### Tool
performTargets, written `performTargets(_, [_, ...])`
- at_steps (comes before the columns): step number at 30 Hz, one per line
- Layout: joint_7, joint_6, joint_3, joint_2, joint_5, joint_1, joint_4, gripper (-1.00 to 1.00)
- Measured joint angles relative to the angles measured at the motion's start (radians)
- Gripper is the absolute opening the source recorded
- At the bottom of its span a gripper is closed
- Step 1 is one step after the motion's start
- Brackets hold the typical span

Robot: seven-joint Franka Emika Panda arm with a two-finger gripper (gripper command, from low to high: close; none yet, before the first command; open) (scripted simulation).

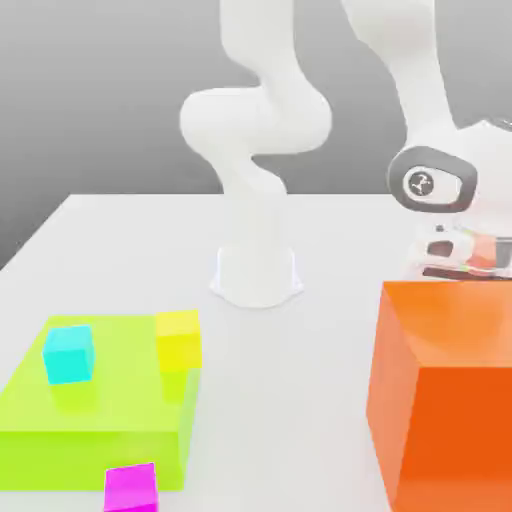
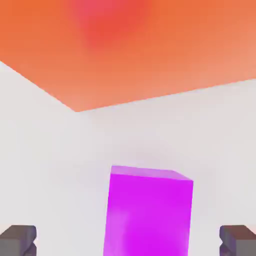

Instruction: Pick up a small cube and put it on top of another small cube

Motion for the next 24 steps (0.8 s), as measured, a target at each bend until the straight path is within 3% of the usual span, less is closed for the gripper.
performTargets(6, [0.133,0.068,-0.127,0.095,-0.167,0.081,0.022,0.0])
performTargets(13, [0.332,0.149,-0.401,0.233,-0.431,0.297,0.066,0.0])
performTargets(14, [0.351,0.157,-0.429,0.246,-0.455,0.319,0.07,-1.0])
performTargets(20, [0.36,0.163,-0.443,0.253,-0.467,0.331,0.072,-1.0])
performTargets(24, [0.278,0.128,-0.325,0.195,-0.361,0.236,0.054,-1.0])
